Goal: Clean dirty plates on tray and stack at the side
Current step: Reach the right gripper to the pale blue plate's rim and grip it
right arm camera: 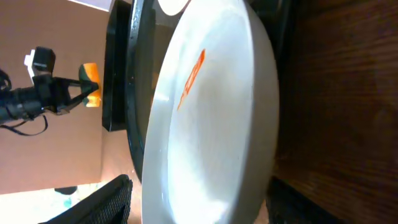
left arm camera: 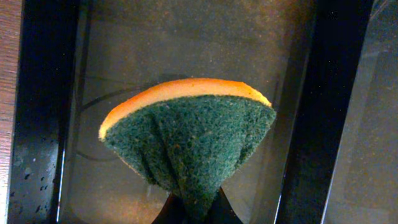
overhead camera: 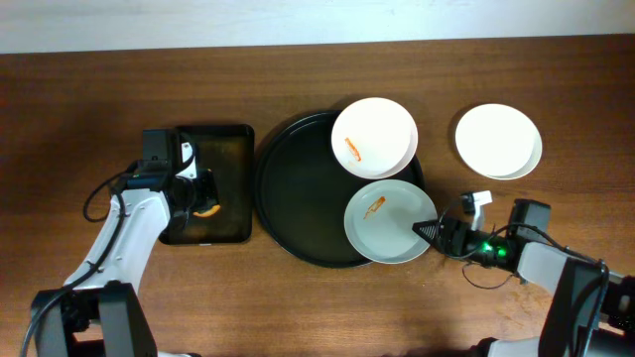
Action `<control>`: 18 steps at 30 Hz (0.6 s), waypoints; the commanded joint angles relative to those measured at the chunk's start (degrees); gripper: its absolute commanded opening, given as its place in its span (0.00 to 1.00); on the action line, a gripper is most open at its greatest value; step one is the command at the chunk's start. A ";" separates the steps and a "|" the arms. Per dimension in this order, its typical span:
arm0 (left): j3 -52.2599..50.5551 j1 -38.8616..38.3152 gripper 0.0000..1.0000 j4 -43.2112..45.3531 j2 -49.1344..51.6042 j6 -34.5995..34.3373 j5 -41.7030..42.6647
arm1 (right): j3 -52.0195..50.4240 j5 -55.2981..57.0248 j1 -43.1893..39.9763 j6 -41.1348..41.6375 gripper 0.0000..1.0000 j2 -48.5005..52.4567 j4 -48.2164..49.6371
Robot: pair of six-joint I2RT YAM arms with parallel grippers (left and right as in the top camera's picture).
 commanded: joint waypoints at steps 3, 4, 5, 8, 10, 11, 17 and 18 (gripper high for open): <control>0.37 0.02 0.01 0.15 0.35 0.94 0.02 | -2.12 3.54 1.57 4.09 0.70 -0.74 2.62; 0.37 0.02 0.01 0.17 0.35 0.94 0.02 | -2.80 3.50 1.57 5.44 0.70 -0.74 4.39; 0.37 0.02 0.01 0.17 0.35 0.94 0.02 | -2.95 3.21 1.57 6.29 0.69 -0.74 5.29; 0.37 0.02 0.01 0.17 0.35 0.94 0.02 | -2.95 1.95 1.60 6.69 0.63 -0.74 5.75; 0.37 0.02 0.01 0.17 0.35 0.94 0.02 | -2.95 1.97 2.27 7.28 0.63 -0.74 5.79; 0.37 0.02 0.01 0.15 0.35 0.94 0.02 | -2.93 2.01 2.82 7.76 0.80 -0.74 5.86; 0.37 0.02 0.01 0.13 0.35 0.94 0.02 | -2.93 1.99 3.50 10.51 0.91 -0.74 6.29; 0.37 0.02 0.01 0.15 0.35 0.94 0.02 | -2.93 1.99 3.52 10.51 0.77 -0.74 6.01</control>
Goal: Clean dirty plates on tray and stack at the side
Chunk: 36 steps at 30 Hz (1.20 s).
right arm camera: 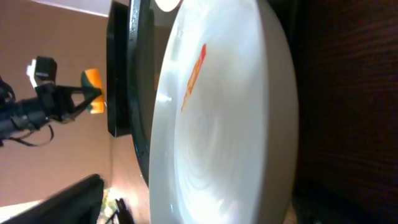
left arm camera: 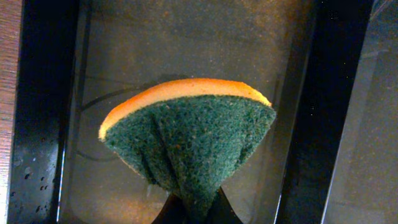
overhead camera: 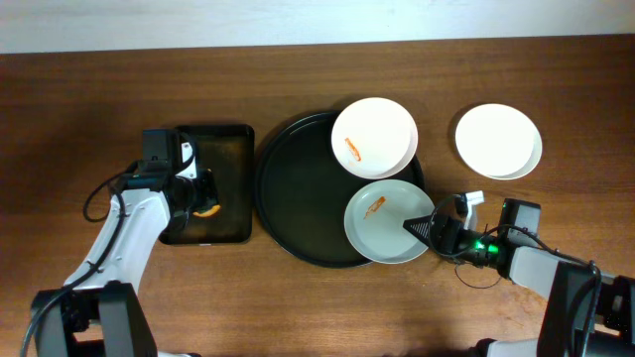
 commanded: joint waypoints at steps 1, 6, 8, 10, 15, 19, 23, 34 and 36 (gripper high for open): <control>0.37 0.02 0.01 0.13 0.35 0.94 0.02 | -0.55 0.85 0.44 0.59 0.66 -0.04 -0.72; 0.37 0.02 0.01 0.13 0.35 0.94 0.02 | -0.52 2.58 2.99 0.61 0.53 -0.04 -0.20; 0.37 0.02 0.01 0.11 0.35 0.94 0.02 | -0.52 2.56 3.04 0.61 0.36 -0.04 -0.02; 0.37 0.02 0.01 0.11 0.35 0.94 0.02 | -0.52 2.49 3.04 0.61 0.32 -0.04 -0.04; 0.37 0.02 0.01 0.11 0.35 0.94 0.02 | -0.52 2.34 3.04 0.61 0.18 -0.04 -0.02; 0.37 0.02 0.01 0.13 0.35 0.94 0.02 | -0.37 2.34 3.04 1.33 0.08 -0.07 0.00; 0.37 0.02 0.01 0.13 0.35 0.94 0.02 | 1.42 2.36 2.95 4.46 0.05 -0.11 -0.07; 0.35 0.02 0.01 0.98 5.35 4.20 1.60 | 21.09 37.40 26.03 11.13 0.04 -12.59 -24.81; 0.35 0.02 0.05 0.85 8.50 4.76 3.21 | 21.33 40.06 29.00 12.13 0.04 -12.59 -24.85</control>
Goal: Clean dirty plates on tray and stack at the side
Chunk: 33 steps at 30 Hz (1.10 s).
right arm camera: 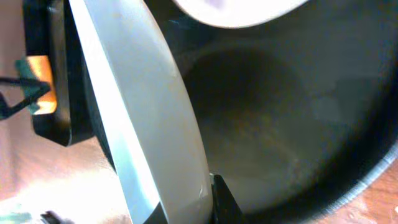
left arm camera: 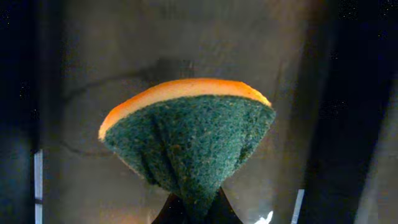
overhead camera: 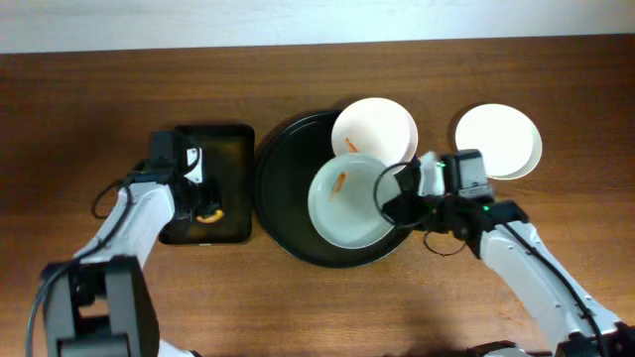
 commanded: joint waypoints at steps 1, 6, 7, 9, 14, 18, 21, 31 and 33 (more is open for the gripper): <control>0.35 0.02 0.13 0.15 4.59 2.03 2.34 | 0.81 7.85 2.97 1.68 0.04 -0.98 -0.59; 3.72 0.02 0.71 -0.66 4.87 2.01 2.62 | 0.81 8.04 3.19 1.66 0.04 -0.98 -0.85; 3.72 0.02 0.71 1.05 4.87 2.01 2.05 | 0.81 8.04 3.19 1.66 0.04 -0.98 -0.87; 3.69 0.02 0.69 4.76 6.05 1.99 -0.68 | 0.81 8.04 3.19 1.66 0.04 -0.98 -0.90; 3.69 -0.09 0.00 6.14 12.39 1.97 -0.90 | 0.81 8.22 3.19 1.60 0.04 -0.98 -0.87; 8.68 -0.09 0.92 -1.77 8.07 1.97 -0.87 | 0.81 8.22 3.19 1.44 0.04 -0.98 -0.87; 10.14 -0.13 0.97 -11.45 4.17 -1.73 -0.72 | 0.81 8.24 3.19 1.44 0.04 -0.98 -0.87; 0.09 -0.13 0.00 -5.86 4.02 -3.76 -0.94 | 0.81 8.26 3.17 1.42 0.04 -0.98 -1.09; 5.14 -0.13 0.00 -8.98 2.54 -3.74 -0.87 | 1.01 10.69 3.15 1.40 0.04 -1.03 -1.09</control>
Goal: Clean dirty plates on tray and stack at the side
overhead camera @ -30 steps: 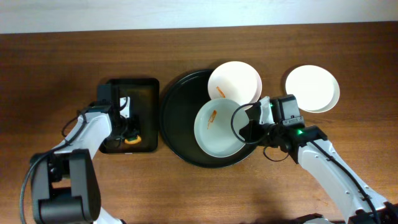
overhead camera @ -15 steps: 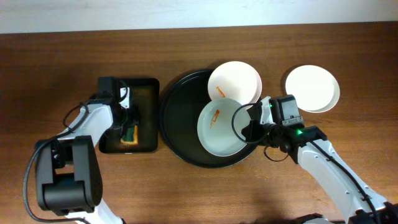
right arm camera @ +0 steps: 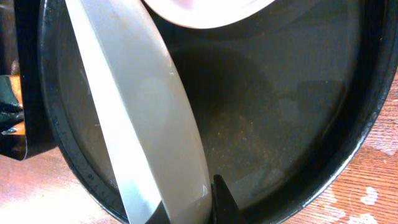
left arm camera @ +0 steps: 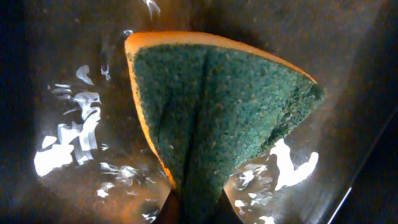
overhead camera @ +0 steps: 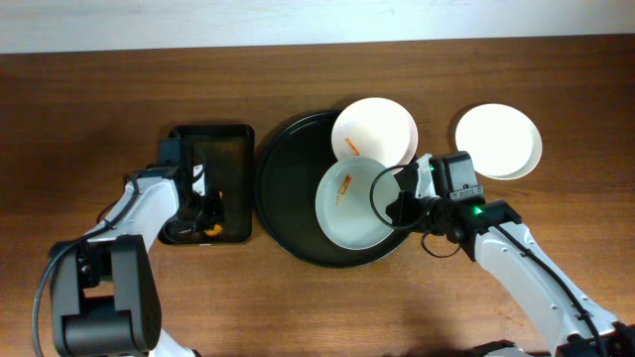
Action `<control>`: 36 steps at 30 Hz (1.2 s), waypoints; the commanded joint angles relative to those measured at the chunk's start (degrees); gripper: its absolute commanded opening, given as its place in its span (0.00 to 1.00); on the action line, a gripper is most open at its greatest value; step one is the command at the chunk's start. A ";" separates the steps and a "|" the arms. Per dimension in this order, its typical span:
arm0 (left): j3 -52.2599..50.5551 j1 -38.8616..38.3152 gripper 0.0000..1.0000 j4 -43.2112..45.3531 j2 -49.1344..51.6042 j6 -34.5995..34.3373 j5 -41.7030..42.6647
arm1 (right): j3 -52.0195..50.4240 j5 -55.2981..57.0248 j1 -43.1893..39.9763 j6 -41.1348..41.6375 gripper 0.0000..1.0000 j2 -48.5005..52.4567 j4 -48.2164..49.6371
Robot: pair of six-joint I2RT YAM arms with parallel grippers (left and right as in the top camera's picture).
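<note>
My right gripper point(overhead camera: 397, 203) is shut on the rim of a white plate point(overhead camera: 352, 203) and holds it tilted over the round black tray point(overhead camera: 283, 193). The plate carries an orange smear point(overhead camera: 343, 185). In the right wrist view the plate point(right arm camera: 149, 124) runs edge-on between my fingers point(right arm camera: 221, 199). A second plate point(overhead camera: 374, 137) with an orange streak rests on the tray's far rim. My left gripper point(overhead camera: 205, 216) is shut on a green and orange sponge point(left arm camera: 217, 106), pressed down in the water of the rectangular black basin point(overhead camera: 233, 149).
A clean white plate point(overhead camera: 498, 141) lies on the wooden table at the right, apart from the tray. The basin sits right beside the tray's left edge. The right arm's cable loops near the held plate.
My left gripper has gone down into the basin and the sponge now sits turned in rippling water. The right gripper still holds the plate over the tray, shifted slightly to the right.
The plate first lay flat at the tray's near right with my right gripper open at its rim, while the left held the sponge above the basin. Then the right gripper had the plate lifted and tilted over the tray's middle. Now the sponge is in the water.
</note>
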 commanded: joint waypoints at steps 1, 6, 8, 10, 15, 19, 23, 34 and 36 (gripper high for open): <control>8.39 -0.02 0.00 -5.14 -3.58 -0.02 0.22 | 1.99 4.22 0.42 -1.38 0.04 -1.36 -0.72; 18.49 -0.02 0.00 -11.72 -12.70 -0.07 1.92 | 9.64 10.45 0.48 -4.42 0.04 -2.64 -8.72; 18.27 -0.02 0.00 -12.44 -13.16 0.26 1.68 | 9.79 11.15 0.46 -6.62 0.04 -2.64 -8.76; 16.46 -0.02 0.00 -12.37 -12.92 0.39 2.01 | 9.90 11.21 0.48 -9.55 0.04 -2.64 -8.74; 16.31 -0.13 0.00 -12.04 -14.05 3.93 3.98 | 10.10 11.82 1.49 -10.12 0.04 -2.62 -8.35; 16.33 -0.98 0.00 -10.54 -14.32 0.55 20.83 | 10.10 11.56 4.59 -3.19 0.04 -2.62 -8.37; 16.33 -10.56 0.00 -4.28 -14.14 0.55 21.31 | 10.03 9.03 4.50 9.29 0.04 -2.45 -16.68; 16.31 -29.73 0.00 7.87 -10.75 -5.05 5.55 | 9.66 1.97 1.16 10.88 0.04 3.69 -21.49; 16.31 -30.01 0.00 9.44 -5.90 -5.07 5.55 | 9.66 1.95 0.72 10.40 0.04 5.07 -21.70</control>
